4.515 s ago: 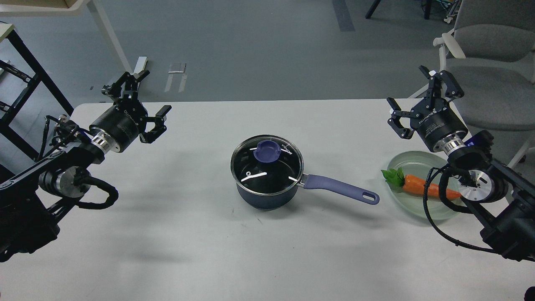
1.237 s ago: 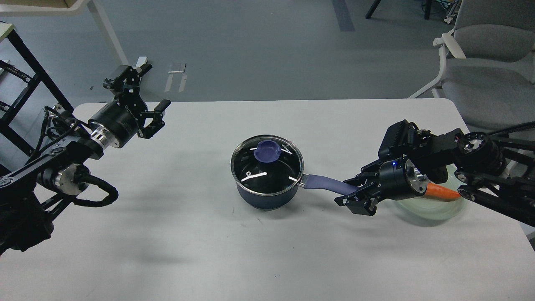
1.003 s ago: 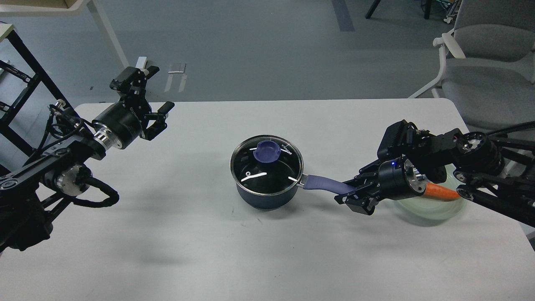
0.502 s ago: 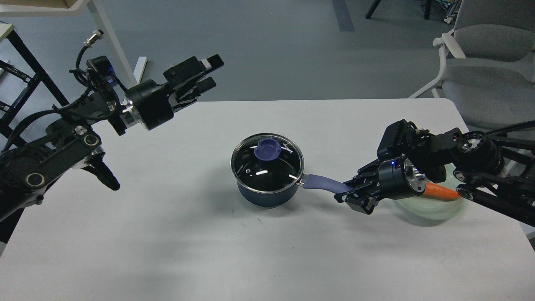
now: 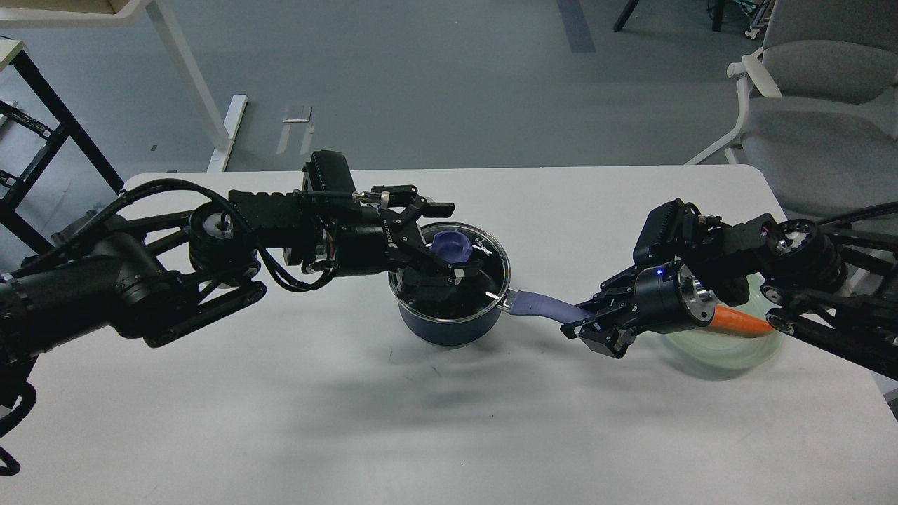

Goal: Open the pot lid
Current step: 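Grasp the blue knob of the glass lid with the left gripper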

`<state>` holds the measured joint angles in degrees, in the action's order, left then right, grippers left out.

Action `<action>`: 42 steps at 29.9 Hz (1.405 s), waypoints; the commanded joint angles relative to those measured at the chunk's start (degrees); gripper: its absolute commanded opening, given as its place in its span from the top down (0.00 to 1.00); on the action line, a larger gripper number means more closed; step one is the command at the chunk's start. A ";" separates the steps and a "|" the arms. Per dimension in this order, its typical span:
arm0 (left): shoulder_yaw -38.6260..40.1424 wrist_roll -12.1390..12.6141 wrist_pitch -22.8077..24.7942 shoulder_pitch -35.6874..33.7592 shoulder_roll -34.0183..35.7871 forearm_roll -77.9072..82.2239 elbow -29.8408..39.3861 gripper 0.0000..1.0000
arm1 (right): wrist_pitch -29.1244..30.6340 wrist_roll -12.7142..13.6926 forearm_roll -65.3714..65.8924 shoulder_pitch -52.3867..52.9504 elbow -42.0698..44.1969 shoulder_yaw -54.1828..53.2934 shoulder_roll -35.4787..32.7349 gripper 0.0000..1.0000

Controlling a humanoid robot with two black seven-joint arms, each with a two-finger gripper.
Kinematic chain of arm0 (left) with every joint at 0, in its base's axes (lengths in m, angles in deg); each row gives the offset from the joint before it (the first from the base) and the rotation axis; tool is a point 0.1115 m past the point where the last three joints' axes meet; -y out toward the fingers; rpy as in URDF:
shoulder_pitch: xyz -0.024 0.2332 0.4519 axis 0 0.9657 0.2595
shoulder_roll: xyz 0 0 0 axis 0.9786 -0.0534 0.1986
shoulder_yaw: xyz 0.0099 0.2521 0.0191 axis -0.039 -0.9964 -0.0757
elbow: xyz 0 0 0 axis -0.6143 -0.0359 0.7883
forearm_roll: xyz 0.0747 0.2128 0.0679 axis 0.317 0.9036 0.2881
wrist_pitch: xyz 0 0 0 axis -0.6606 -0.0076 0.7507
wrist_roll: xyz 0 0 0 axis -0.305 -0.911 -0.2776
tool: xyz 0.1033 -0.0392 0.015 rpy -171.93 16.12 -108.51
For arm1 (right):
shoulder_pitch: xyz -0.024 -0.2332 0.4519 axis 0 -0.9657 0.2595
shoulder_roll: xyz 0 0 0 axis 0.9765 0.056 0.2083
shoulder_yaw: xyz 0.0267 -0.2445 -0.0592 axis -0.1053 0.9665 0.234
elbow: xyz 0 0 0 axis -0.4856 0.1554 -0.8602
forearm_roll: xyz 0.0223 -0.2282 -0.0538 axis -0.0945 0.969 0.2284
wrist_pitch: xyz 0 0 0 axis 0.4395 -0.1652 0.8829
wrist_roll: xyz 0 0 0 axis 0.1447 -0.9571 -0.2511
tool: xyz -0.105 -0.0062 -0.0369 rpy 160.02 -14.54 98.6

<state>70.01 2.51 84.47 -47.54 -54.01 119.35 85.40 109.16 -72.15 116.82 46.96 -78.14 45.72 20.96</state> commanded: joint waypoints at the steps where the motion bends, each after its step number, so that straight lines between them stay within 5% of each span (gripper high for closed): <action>1: -0.66 0.03 -0.57 -0.79 -2.29 0.45 -4.15 0.01 | 0.02 -0.02 0.00 0.08 -0.01 0.00 0.00 0.66; 26: -3.38 0.03 -0.40 1.31 -6.08 -0.34 -10.93 0.05 | -0.07 -0.02 0.00 -0.18 -0.01 -0.18 0.00 0.65; 42: -3.38 0.03 -1.01 1.23 -5.99 -0.34 -10.93 0.69 | -0.07 -0.02 0.00 -0.18 -0.01 -0.26 0.00 0.65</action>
<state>66.62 2.56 83.53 -46.23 -60.10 118.92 74.14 109.09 -72.18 116.82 46.78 -78.16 45.49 20.96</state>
